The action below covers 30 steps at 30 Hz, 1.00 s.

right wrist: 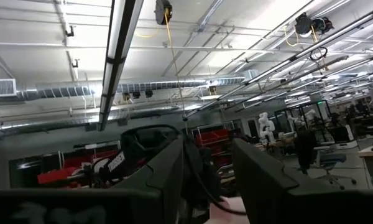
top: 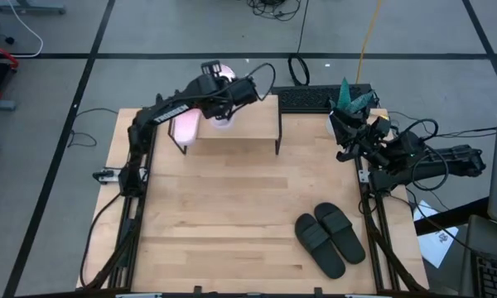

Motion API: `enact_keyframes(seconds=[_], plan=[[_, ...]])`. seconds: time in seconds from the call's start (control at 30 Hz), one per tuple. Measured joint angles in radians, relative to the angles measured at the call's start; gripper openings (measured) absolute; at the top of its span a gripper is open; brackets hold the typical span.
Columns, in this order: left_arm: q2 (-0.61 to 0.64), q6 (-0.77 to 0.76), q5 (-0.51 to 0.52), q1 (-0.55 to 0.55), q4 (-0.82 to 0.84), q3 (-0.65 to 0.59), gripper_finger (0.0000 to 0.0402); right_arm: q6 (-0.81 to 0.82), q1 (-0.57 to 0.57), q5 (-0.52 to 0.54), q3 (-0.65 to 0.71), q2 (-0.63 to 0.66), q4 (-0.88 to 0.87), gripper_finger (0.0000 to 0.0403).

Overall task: Pick and place slides into the shelf
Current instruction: Put the pink slipper on the shelf

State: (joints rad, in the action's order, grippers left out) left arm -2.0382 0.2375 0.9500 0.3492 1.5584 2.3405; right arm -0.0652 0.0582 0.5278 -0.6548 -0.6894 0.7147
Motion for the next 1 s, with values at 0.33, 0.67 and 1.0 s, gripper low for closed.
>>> enact_keyframes(seconds=[0.33,0.67,1.0], plan=[[-0.031,0.017,-0.051,0.019,0.004,0.0,0.0,-0.003,0.0,0.0,0.0,0.0,0.0,0.013],[-0.031,0.01,-0.06,0.007,0.0,-0.021,0.0,-0.028,0.0,0.0,0.0,0.0,0.0,0.013],[-0.021,-0.01,-0.127,0.007,-0.072,-0.056,0.0,-0.056,0.0,0.0,0.0,0.018,0.001,0.013]])
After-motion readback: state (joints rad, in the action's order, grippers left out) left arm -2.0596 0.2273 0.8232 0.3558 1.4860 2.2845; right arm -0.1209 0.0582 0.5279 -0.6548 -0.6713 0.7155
